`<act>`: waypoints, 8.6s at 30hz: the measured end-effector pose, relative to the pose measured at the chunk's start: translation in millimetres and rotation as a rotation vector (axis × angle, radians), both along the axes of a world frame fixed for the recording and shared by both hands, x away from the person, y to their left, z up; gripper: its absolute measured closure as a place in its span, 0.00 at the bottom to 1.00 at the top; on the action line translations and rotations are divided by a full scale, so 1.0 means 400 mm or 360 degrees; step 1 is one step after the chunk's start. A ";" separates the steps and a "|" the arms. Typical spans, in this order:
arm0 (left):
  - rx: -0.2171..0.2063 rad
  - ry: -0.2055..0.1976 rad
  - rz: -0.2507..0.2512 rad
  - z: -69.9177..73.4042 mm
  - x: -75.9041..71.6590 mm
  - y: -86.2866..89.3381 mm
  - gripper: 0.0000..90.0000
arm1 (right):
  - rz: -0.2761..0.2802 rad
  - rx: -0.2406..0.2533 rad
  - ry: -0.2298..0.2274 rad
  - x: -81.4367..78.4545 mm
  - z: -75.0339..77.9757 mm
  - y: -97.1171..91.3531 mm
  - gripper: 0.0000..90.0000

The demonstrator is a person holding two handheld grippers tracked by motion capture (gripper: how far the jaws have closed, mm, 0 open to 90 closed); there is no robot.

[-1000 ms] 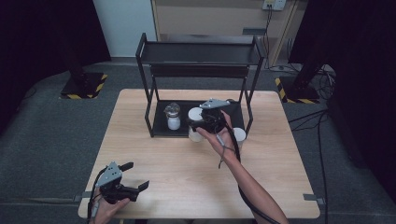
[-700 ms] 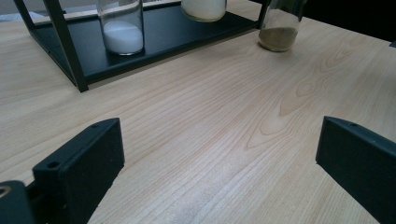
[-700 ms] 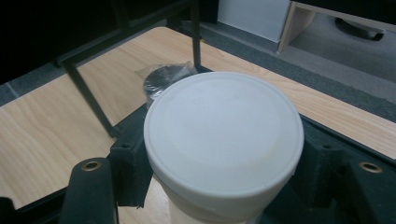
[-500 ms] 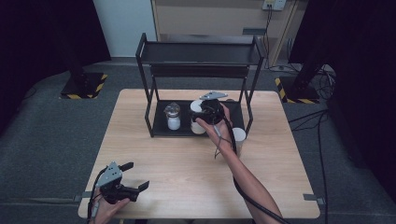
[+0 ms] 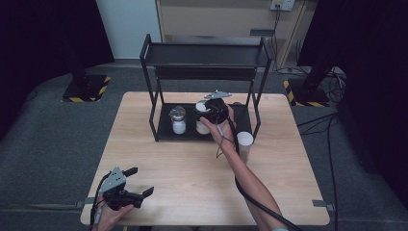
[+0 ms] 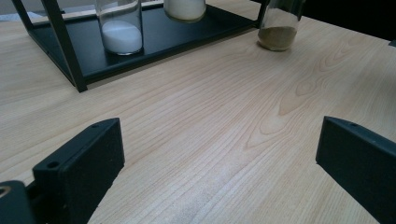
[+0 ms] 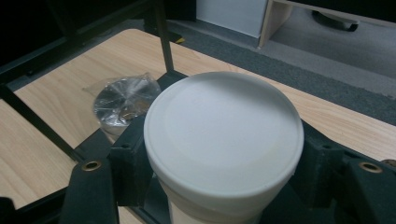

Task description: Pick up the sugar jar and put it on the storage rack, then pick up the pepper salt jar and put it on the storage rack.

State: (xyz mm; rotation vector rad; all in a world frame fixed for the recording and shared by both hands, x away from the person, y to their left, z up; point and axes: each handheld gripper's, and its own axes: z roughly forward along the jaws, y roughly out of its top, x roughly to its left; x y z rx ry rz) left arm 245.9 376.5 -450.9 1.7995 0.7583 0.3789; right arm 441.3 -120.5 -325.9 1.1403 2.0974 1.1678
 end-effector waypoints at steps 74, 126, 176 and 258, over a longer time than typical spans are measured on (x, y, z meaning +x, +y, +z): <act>0.0018 -0.0005 -0.0019 0.001 0.002 -0.006 0.00 | 0.0101 0.0057 -0.0089 -0.046 0.070 -0.033 0.10; 0.0011 -0.0004 -0.0022 0.000 0.003 -0.006 0.00 | 0.0280 0.0110 -0.0317 -0.395 0.161 -0.381 0.08; 0.0006 -0.0015 -0.0041 0.000 0.003 -0.005 0.00 | 0.0094 0.0205 -0.0177 -0.605 -0.155 -0.566 0.07; -0.0023 -0.0028 -0.0063 -0.004 0.004 0.000 0.00 | 0.0093 0.0225 -0.0191 -0.621 -0.133 -0.556 0.04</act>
